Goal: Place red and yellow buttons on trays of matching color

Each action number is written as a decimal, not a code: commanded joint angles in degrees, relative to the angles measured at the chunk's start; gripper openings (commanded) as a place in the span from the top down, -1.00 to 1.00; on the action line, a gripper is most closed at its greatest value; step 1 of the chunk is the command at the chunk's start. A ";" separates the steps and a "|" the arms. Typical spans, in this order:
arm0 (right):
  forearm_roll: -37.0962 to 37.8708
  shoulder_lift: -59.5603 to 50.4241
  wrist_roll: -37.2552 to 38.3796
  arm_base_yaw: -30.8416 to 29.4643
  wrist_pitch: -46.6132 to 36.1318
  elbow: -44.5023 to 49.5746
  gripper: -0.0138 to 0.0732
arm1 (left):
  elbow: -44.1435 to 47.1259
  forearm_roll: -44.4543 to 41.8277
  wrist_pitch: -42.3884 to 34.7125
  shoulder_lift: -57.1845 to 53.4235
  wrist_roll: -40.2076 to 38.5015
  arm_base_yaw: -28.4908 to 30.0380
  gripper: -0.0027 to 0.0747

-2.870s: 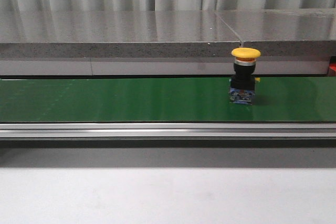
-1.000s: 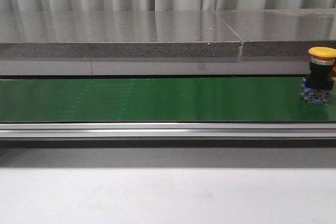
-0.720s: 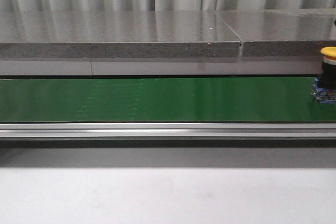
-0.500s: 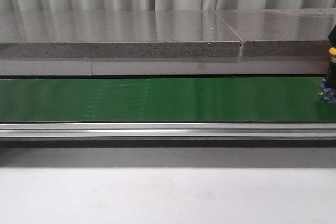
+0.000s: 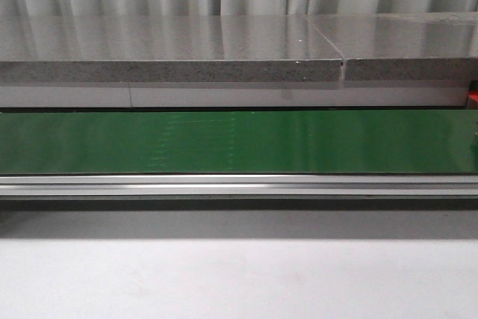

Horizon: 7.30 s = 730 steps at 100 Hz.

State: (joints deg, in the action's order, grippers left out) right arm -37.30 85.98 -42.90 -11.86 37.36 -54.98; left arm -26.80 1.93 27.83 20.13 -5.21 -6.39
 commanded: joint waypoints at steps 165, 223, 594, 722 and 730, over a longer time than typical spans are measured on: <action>-1.93 -23.30 14.19 -32.32 -34.33 22.66 0.38 | -1.54 0.18 -4.37 0.29 0.08 -0.42 0.98; -3.85 -8.35 14.19 -32.32 -38.21 22.60 0.38 | -1.54 0.18 -4.37 0.29 0.08 -0.42 0.98; -5.51 -50.65 -0.18 2.80 -10.25 16.20 0.84 | -1.54 0.18 -4.37 0.29 0.08 -0.42 0.98; 31.26 -63.02 32.67 16.54 -21.80 27.49 0.84 | -1.54 0.18 -4.37 0.29 0.08 -0.42 0.98; 33.87 -65.89 35.79 16.80 -24.47 31.08 0.84 | -1.54 0.18 -4.37 0.29 0.08 -0.42 0.98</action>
State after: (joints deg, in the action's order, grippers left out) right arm -7.50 22.49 -11.21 4.48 20.77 -25.99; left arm -26.80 1.91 27.83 20.13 -5.21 -6.39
